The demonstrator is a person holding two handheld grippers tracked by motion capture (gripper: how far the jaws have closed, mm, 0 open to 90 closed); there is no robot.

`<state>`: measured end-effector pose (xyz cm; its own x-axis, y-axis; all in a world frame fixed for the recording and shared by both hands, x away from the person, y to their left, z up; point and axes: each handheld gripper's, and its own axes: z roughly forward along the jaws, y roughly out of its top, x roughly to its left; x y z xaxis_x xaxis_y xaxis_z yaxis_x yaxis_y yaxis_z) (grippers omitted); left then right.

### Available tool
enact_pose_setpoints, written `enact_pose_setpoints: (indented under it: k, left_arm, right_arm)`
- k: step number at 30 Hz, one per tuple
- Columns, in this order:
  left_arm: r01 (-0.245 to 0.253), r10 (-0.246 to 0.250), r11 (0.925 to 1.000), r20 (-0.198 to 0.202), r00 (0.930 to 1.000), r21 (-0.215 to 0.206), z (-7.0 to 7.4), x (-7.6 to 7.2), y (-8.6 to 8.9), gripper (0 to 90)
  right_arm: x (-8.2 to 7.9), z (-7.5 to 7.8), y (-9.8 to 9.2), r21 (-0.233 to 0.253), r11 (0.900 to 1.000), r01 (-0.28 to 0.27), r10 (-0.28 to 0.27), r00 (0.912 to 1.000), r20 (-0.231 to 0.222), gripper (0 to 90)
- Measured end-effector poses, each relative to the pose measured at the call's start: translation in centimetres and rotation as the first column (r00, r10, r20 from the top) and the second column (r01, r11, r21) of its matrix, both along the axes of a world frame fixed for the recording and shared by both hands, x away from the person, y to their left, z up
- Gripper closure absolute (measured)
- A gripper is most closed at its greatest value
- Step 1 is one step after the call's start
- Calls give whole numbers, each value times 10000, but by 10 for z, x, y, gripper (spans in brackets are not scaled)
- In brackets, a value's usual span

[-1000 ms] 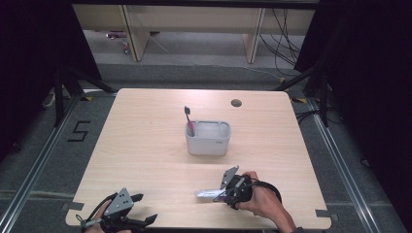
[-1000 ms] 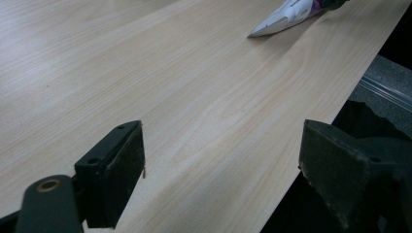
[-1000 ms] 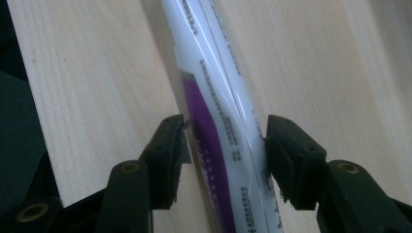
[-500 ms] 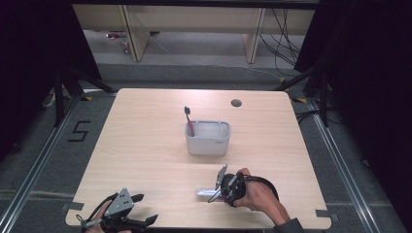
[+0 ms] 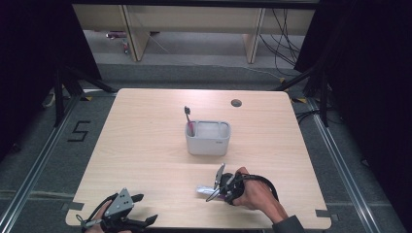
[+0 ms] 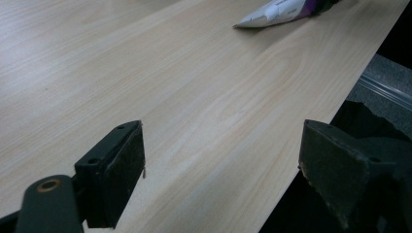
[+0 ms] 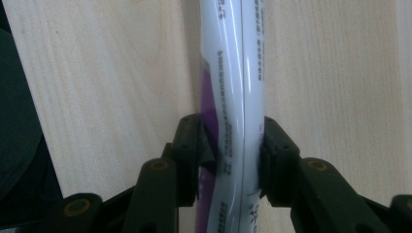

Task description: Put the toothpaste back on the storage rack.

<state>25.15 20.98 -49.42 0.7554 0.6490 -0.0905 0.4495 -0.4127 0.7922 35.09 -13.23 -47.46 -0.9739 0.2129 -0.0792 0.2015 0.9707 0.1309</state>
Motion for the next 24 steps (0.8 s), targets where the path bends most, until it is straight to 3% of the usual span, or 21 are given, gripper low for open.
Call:
enact_pose_setpoints:
  k: [2, 4, 5, 6, 7, 8, 9, 11, 13, 14, 15, 17, 19, 22, 23, 24]
  left_arm:
    - [-152, 153, 9997, 78, 9999, -166, -2, -1, -2, 165]
    - [18, -21, 9996, 104, 9999, 272, 0, 1, 1, 165]
    - [-70, 70, 10000, 28, 10000, -47, 0, 0, -1, 165]
    - [-46, 46, 10000, 27, 10000, 75, 0, 0, -1, 165]
    - [-111, 108, 9997, 152, 9998, 203, -1, 0, -1, 165]
    - [-140, 141, 9998, 57, 9999, -123, -1, -1, -2, 165]
    - [-113, 112, 9999, 125, 9999, 114, -1, -1, -1, 165]
    - [-87, 87, 9998, 16, 10000, -156, -1, -1, -1, 165]
    - [-106, 104, 9998, 121, 9999, 156, -1, -1, -1, 165]
    - [-129, 129, 9998, 51, 9999, -116, -1, -1, -2, 165]
    - [-114, 114, 9999, 30, 9999, -93, -1, -1, -2, 165]
    - [-153, 153, 9997, 43, 9999, -192, -2, -1, -3, 165]
    - [-78, 78, 10000, 85, 9999, -62, -1, -2, -2, 165]
    - [-62, 62, 9998, 41, 10000, -187, -1, -1, -1, 165]
    - [-114, 114, 9999, 139, 9998, -36, -2, -1, -1, 165]
    - [27, -29, 9998, 98, 9999, 193, -1, 0, 1, 165]
  right_arm:
    - [-1, 1, 0, 64, 10000, 74, -73, 9998, -163, 703]
    - [-2, 2, 0, 138, 9999, 19, -16, 9997, -251, 757]
    - [-2, 2, 2, 50, 10000, 10, -8, 9994, -349, 758]
    - [-5, 2, 2, -30, 9991, 430, -431, 9981, -443, 759]
    - [-4, 2, 3, -60, 9992, 386, -389, 9979, -522, 760]
    - [-3, 1, 3, -10, 9992, 394, -394, 9976, -566, 760]
    - [-2, 1, 4, -126, 9995, 276, -283, 9978, -596, 760]
    - [-2, 1, 4, -86, 9991, 406, -411, 9972, -627, 761]
    - [-2, 0, 5, -68, 9987, 496, -499, 9962, -713, 761]
    - [-2, 0, 5, -98, 9982, 586, -592, 9955, -739, 762]
    - [1, -2, 4, 1, 9998, 197, -197, 9971, -729, 762]
    - [-2, 0, 7, -262, 9980, 569, -588, 9952, -780, 763]
    - [-1, 0, 9, -275, 9993, 244, -262, 9975, -655, 765]
    - [-4, 0, 8, -250, 9989, 408, -421, 9977, -535, 767]
    - [-1, -2, 7, -100, 9999, 13, -18, 9990, -449, 767]
    - [-4, 0, 5, -76, 9993, 365, -369, 9981, -485, 767]
